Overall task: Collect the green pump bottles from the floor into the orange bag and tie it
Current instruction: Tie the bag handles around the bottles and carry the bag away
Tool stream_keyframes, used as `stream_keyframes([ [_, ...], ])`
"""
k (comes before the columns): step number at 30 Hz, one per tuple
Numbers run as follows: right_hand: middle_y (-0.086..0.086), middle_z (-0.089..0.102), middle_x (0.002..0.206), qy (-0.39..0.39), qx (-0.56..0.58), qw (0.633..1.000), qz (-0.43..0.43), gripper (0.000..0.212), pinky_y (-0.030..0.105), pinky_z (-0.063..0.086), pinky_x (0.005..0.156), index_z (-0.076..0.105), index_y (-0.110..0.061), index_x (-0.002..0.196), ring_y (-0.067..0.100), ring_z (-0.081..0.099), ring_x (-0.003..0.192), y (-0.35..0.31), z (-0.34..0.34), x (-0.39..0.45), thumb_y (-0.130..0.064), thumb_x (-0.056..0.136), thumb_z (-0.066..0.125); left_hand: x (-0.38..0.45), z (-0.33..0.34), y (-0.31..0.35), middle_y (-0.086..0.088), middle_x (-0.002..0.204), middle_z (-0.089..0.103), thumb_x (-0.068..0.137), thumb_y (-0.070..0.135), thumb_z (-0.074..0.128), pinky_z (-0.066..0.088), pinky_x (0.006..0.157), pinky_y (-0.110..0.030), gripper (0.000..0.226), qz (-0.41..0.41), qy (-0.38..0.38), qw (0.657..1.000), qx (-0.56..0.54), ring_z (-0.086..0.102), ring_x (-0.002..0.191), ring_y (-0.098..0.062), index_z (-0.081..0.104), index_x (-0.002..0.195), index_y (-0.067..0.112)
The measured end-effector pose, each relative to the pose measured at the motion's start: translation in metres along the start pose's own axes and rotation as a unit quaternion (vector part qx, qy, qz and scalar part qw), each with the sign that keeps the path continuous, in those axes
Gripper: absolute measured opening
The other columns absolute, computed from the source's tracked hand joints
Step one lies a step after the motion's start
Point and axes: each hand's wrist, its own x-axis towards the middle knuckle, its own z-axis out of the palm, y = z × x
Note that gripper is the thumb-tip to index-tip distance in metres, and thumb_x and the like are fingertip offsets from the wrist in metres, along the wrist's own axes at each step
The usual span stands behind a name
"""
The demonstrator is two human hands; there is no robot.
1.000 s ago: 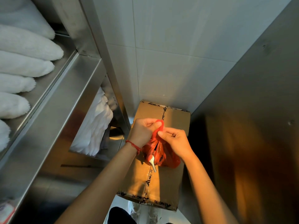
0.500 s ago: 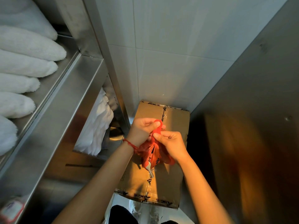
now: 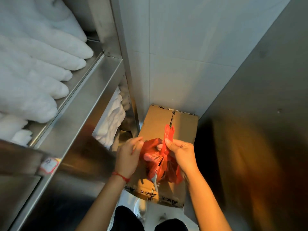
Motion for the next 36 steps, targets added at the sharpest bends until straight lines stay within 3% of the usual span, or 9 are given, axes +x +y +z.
stream_keyframes([
  [5, 0.006, 0.073, 0.064, -0.015, -0.021, 0.999, 0.024, 0.023, 0.023, 0.051, 0.053, 0.075, -0.011, 0.063, 0.015, 0.066, 0.055, 0.01, -0.008, -0.039, -0.014, 0.083, 0.063, -0.065, -0.007, -0.006, -0.019, 0.116, 0.063, 0.089, 0.015, 0.048, 0.04, 0.097, -0.04, 0.029, 0.048, 0.056, 0.986, 0.147, 0.057, 0.111, -0.031, 0.062, 0.111, 0.003],
  [8, 0.004, 0.073, 0.064, -0.025, -0.056, 0.998, 0.026, 0.023, 0.027, 0.046, 0.055, 0.076, -0.016, 0.064, 0.019, 0.06, 0.055, 0.016, -0.017, -0.064, -0.018, 0.083, 0.063, -0.107, -0.007, -0.007, -0.018, 0.118, 0.062, 0.085, 0.029, 0.038, 0.043, 0.096, -0.042, 0.043, 0.038, 0.077, 0.975, 0.203, 0.057, 0.11, -0.031, 0.061, 0.112, 0.004],
  [11, 0.003, 0.073, 0.06, -0.032, -0.064, 0.997, 0.027, 0.027, 0.025, 0.048, 0.053, 0.075, -0.016, 0.059, 0.014, 0.061, 0.051, 0.02, -0.025, -0.086, -0.015, 0.083, 0.062, -0.146, -0.006, -0.011, -0.017, 0.115, 0.065, 0.083, 0.028, 0.041, 0.038, 0.093, -0.036, 0.041, 0.035, 0.098, 0.959, 0.264, 0.061, 0.106, -0.031, 0.063, 0.109, 0.005],
  [13, 0.002, 0.072, 0.059, -0.048, -0.065, 0.996, 0.025, 0.03, 0.022, 0.05, 0.05, 0.075, -0.016, 0.057, 0.01, 0.062, 0.049, 0.023, -0.029, -0.101, -0.013, 0.083, 0.061, -0.171, -0.007, -0.014, -0.016, 0.115, 0.065, 0.083, 0.028, 0.042, 0.043, 0.091, -0.038, 0.041, 0.021, 0.106, 0.951, 0.288, 0.061, 0.106, -0.03, 0.063, 0.109, 0.005],
  [17, 0.004, 0.072, 0.058, -0.067, -0.066, 0.995, 0.03, 0.03, 0.021, 0.054, 0.052, 0.074, -0.012, 0.056, 0.011, 0.064, 0.049, 0.031, -0.034, -0.129, -0.01, 0.083, 0.061, -0.214, -0.013, -0.02, -0.017, 0.117, 0.064, 0.085, 0.038, 0.033, 0.044, 0.09, -0.053, 0.051, -0.041, 0.094, 0.947, 0.305, 0.059, 0.108, -0.035, 0.062, 0.111, 0.005],
  [21, 0.008, 0.072, 0.059, -0.079, -0.063, 0.994, 0.039, 0.025, 0.022, 0.054, 0.05, 0.072, -0.008, 0.06, 0.014, 0.067, 0.051, 0.045, -0.036, -0.16, -0.006, 0.083, 0.061, -0.261, -0.021, -0.027, -0.019, 0.12, 0.061, 0.09, 0.053, 0.004, 0.042, 0.092, -0.055, 0.078, -0.077, 0.089, 0.944, 0.309, 0.056, 0.112, -0.038, 0.06, 0.116, 0.005],
  [26, 0.006, 0.072, 0.06, -0.095, -0.087, 0.991, 0.029, 0.017, 0.021, 0.053, 0.049, 0.071, -0.006, 0.07, 0.014, 0.068, 0.054, 0.062, -0.039, -0.2, -0.009, 0.083, 0.061, -0.324, -0.028, -0.038, -0.02, 0.116, 0.063, 0.091, 0.047, 0.022, 0.046, 0.086, -0.055, 0.063, -0.121, 0.109, 0.94, 0.299, 0.059, 0.106, -0.039, 0.061, 0.112, 0.003],
  [29, 0.004, 0.072, 0.06, -0.112, -0.099, 0.989, 0.022, 0.014, 0.02, 0.052, 0.05, 0.07, -0.002, 0.077, 0.013, 0.068, 0.054, 0.073, -0.042, -0.225, -0.01, 0.084, 0.061, -0.366, -0.03, -0.04, -0.02, 0.114, 0.064, 0.093, 0.049, 0.007, 0.049, 0.083, -0.052, 0.073, -0.134, 0.117, 0.938, 0.296, 0.06, 0.105, -0.037, 0.062, 0.111, 0.004],
  [36, 0.006, 0.074, 0.066, -0.158, -0.143, 0.976, 0.043, 0.014, 0.025, 0.056, 0.058, 0.071, -0.002, 0.082, 0.016, 0.069, 0.061, 0.094, -0.045, -0.276, -0.015, 0.082, 0.065, -0.463, -0.026, -0.041, -0.021, 0.119, 0.061, 0.09, 0.053, 0.0, 0.046, 0.088, -0.052, 0.082, -0.2, 0.182, 0.919, 0.286, 0.057, 0.11, -0.038, 0.06, 0.113, 0.003],
])
